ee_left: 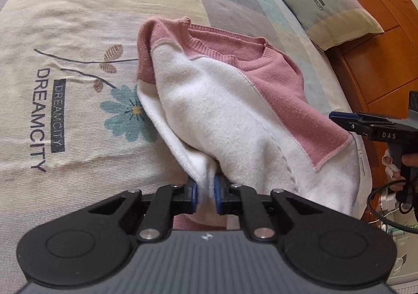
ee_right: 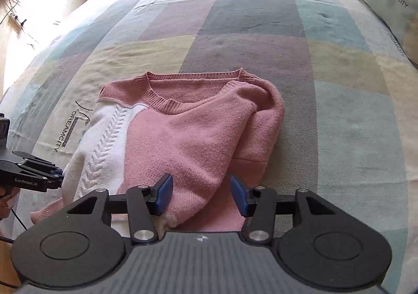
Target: Fold clothes
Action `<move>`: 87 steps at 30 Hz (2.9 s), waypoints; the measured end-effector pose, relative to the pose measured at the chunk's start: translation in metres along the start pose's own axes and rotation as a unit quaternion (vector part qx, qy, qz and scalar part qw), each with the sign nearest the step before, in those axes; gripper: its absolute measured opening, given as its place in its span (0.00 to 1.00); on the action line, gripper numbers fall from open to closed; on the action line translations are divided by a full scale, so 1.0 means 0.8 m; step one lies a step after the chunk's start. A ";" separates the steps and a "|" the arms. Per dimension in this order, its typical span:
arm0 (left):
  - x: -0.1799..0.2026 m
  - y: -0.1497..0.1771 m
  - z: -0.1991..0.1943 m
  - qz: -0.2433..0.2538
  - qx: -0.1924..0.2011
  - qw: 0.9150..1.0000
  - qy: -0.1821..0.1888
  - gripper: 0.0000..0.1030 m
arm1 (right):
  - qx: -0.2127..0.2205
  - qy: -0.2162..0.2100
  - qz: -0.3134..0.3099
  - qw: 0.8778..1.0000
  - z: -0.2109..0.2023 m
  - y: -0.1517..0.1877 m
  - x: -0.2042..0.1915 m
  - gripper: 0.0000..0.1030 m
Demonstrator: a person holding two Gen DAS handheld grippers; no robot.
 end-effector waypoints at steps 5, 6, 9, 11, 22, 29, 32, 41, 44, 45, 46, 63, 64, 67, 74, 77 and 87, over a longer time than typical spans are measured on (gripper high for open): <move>-0.056 -0.005 -0.041 -0.028 -0.011 0.997 -0.071 0.10 | 0.002 0.001 0.000 1.000 -0.002 0.000 -0.001 0.53; -0.069 -0.005 -0.048 -0.037 -0.015 0.996 -0.080 0.10 | 0.003 0.001 -0.001 1.000 -0.003 0.000 -0.003 0.53; -0.107 -0.014 -0.072 -0.037 -0.010 0.988 -0.153 0.00 | 0.006 -0.001 -0.008 1.000 -0.004 -0.003 -0.008 0.53; -0.135 -0.022 -0.083 -0.054 -0.004 0.980 -0.191 0.00 | 0.007 0.000 -0.013 1.000 -0.003 -0.004 -0.012 0.53; -0.099 0.050 -0.077 -0.116 -0.009 0.990 -0.075 0.16 | 0.003 -0.005 -0.034 0.999 -0.003 -0.003 -0.031 0.57; -0.058 0.125 -0.042 -0.160 -0.025 0.987 0.003 0.23 | -0.004 -0.001 -0.028 1.000 -0.002 0.004 -0.026 0.60; -0.064 0.124 -0.027 -0.169 -0.005 0.985 0.041 0.25 | -0.008 -0.005 -0.023 1.000 0.002 0.007 -0.027 0.60; -0.070 0.098 0.009 -0.173 -0.002 0.978 0.121 0.25 | -0.010 -0.018 -0.034 0.999 0.007 0.008 -0.049 0.60; -0.067 0.113 0.007 -0.187 0.000 0.974 0.128 0.27 | -0.008 -0.022 -0.042 0.999 0.004 0.007 -0.053 0.60; -0.067 0.116 0.008 -0.193 0.007 0.973 0.129 0.27 | -0.008 -0.021 -0.042 0.999 0.004 0.007 -0.053 0.61; -0.067 0.118 0.008 -0.198 0.012 0.971 0.131 0.28 | -0.008 -0.021 -0.042 0.999 0.003 0.008 -0.053 0.61; -0.091 0.098 -0.079 -0.166 -0.011 0.985 -0.051 0.03 | -0.004 -0.012 -0.051 0.999 0.011 0.002 -0.053 0.61; -0.106 0.103 -0.092 -0.172 -0.014 0.982 -0.070 0.03 | -0.004 -0.012 -0.046 0.999 0.011 0.002 -0.050 0.61; -0.149 0.114 -0.131 -0.195 -0.020 0.973 -0.125 0.03 | -0.003 -0.011 -0.034 0.999 0.011 0.003 -0.043 0.61; -0.222 0.121 -0.190 -0.246 -0.025 0.941 -0.230 0.03 | -0.002 -0.003 -0.035 0.999 0.009 0.003 -0.036 0.61; -0.250 0.117 -0.207 -0.264 -0.018 0.927 -0.266 0.04 | 0.001 0.003 -0.033 0.999 0.007 0.000 -0.029 0.61; -0.280 0.092 -0.208 -0.272 -0.038 0.918 -0.285 0.21 | -0.001 0.018 -0.019 1.000 0.005 -0.001 -0.008 0.61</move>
Point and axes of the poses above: each gripper's, at about its wrist camera, not at the fingertips, and z roughly the way its jaws point, x to its right, y to its underside, the point moved 3 cm from there along z, roughly the way its jaws point, and after that the axes turned 11 degrees about z, right-handed, at the moved point
